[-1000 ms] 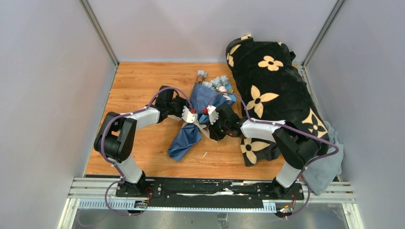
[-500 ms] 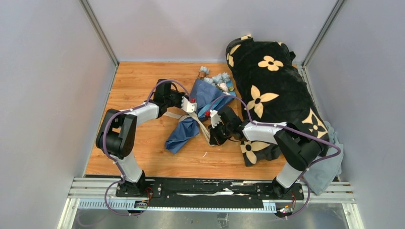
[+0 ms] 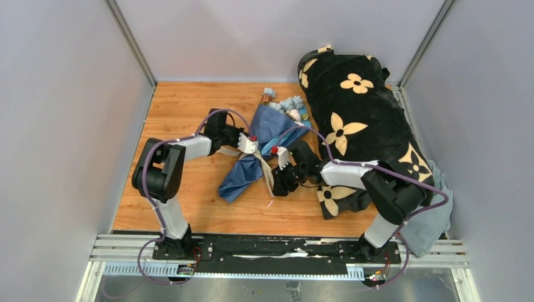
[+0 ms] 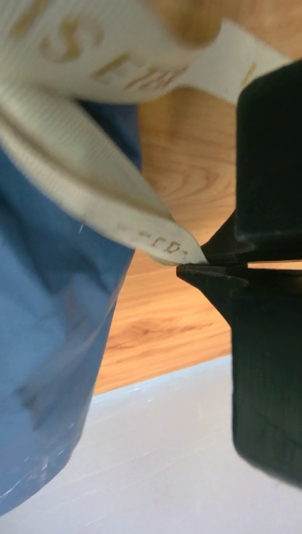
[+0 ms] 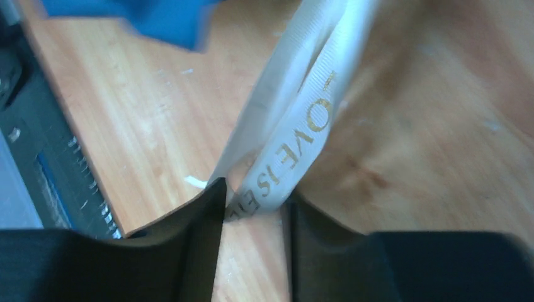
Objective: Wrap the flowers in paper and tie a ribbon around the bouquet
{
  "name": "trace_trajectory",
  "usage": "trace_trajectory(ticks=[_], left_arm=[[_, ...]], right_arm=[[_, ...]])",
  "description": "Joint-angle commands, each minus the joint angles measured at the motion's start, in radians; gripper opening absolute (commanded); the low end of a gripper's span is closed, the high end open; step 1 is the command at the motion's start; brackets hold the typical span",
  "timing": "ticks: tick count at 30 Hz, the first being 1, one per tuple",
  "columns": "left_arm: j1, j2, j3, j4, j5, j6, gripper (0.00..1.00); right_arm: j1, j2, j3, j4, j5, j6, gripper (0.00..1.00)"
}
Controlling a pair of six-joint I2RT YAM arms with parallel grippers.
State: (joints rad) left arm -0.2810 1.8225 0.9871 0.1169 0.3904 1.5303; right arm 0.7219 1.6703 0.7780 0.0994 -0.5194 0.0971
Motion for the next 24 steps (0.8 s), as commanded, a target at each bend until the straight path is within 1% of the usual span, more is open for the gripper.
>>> trace_trajectory(ticks=[1,2,5,7,9,11,13,15,18,20,21,24], left_arm=[[-0.043,-0.105,-0.097,-0.105,-0.023,-0.025,0.02],[-0.064,-0.134,-0.139,-0.125,-0.039,-0.046,0.06],[-0.115,-0.221,-0.248,-0.195,-0.056,-0.120,0.15],[-0.157,-0.269,-0.284,-0.225,-0.064,-0.186,0.18],[-0.204,-0.304,-0.298,-0.253,-0.078,-0.255,0.20],[-0.248,-0.324,-0.297,-0.262,-0.071,-0.339,0.24],[-0.297,-0.336,-0.289,-0.256,-0.073,-0.439,0.25],[-0.342,-0.353,-0.291,-0.241,-0.079,-0.504,0.28],[-0.364,-0.375,-0.304,-0.221,-0.102,-0.552,0.39],[-0.365,-0.399,-0.309,-0.229,-0.136,-0.563,0.49],[-0.365,-0.409,-0.311,-0.232,-0.157,-0.564,0.52],[-0.365,-0.470,-0.311,-0.296,-0.220,-0.585,0.63]], right_arm=[[-0.024,0.024,-0.031,-0.266,-0.010,-0.033,0.66],[-0.045,-0.006,-0.022,-0.270,-0.031,-0.041,0.70],[-0.136,-0.082,-0.007,-0.271,-0.039,-0.050,0.71],[-0.219,-0.080,0.012,-0.245,-0.052,-0.015,0.71],[-0.262,-0.042,0.040,-0.228,-0.059,-0.003,0.71],[-0.271,0.007,0.093,-0.209,-0.064,-0.002,0.71],[-0.272,0.042,0.141,-0.197,-0.062,-0.007,0.71],[-0.278,0.078,0.195,-0.201,-0.036,-0.011,0.71],[-0.280,0.126,0.262,-0.194,-0.014,-0.013,0.70],[-0.280,0.156,0.308,-0.196,-0.011,-0.016,0.69],[-0.280,0.162,0.318,-0.201,-0.009,-0.020,0.69],[-0.280,0.126,0.342,-0.250,0.027,-0.047,0.69]])
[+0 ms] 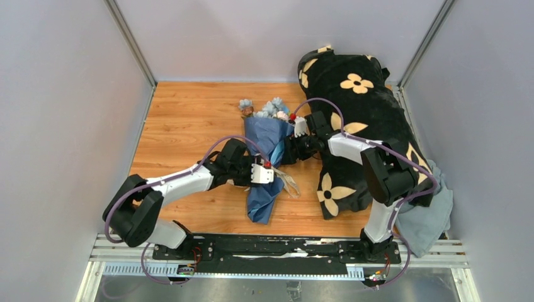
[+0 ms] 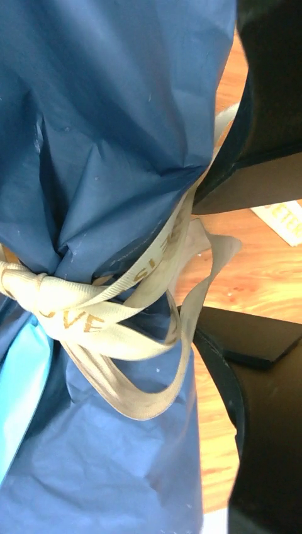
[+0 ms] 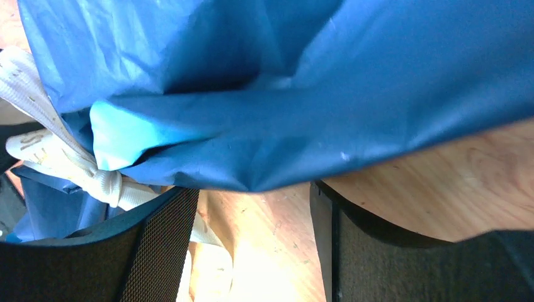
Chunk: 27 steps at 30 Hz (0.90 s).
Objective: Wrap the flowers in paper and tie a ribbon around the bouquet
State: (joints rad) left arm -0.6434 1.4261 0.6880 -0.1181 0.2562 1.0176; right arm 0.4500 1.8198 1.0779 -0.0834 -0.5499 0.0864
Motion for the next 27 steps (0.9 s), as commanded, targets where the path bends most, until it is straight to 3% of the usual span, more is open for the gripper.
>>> trace_trajectory(ticks=[1,3,7,12,14,17,21,24,27], left_arm=[[-0.002,-0.099,-0.008,-0.091,-0.116,-0.092,0.66],[0.004,-0.165,0.008,-0.162,-0.182,-0.137,0.70],[0.089,-0.286,0.054,-0.326,-0.232,-0.266,0.89],[0.276,-0.334,0.195,-0.563,-0.303,-0.450,0.97],[0.380,-0.350,0.254,-0.628,-0.336,-0.498,0.99],[0.532,-0.361,0.298,-0.665,-0.391,-0.547,1.00],[0.695,-0.409,0.261,-0.601,-0.341,-0.597,1.00],[0.736,-0.460,0.186,-0.495,-0.316,-0.623,1.00],[0.738,-0.499,0.151,-0.488,-0.302,-0.627,1.00]], right_arm=[[-0.008,-0.049,0.043,-0.099,0.079,-0.054,0.69],[-0.012,-0.120,0.039,-0.170,0.125,-0.081,0.70],[-0.058,-0.307,0.024,-0.252,0.148,-0.128,0.73],[-0.174,-0.539,-0.044,-0.247,0.213,-0.094,0.75],[-0.195,-0.628,-0.102,-0.204,0.333,-0.039,0.77],[-0.195,-0.759,-0.221,-0.143,0.588,0.057,0.81],[-0.196,-0.941,-0.355,-0.097,0.835,0.154,0.84],[-0.196,-1.032,-0.453,-0.036,0.902,0.173,0.82],[-0.196,-1.106,-0.481,-0.089,0.930,0.174,0.83]])
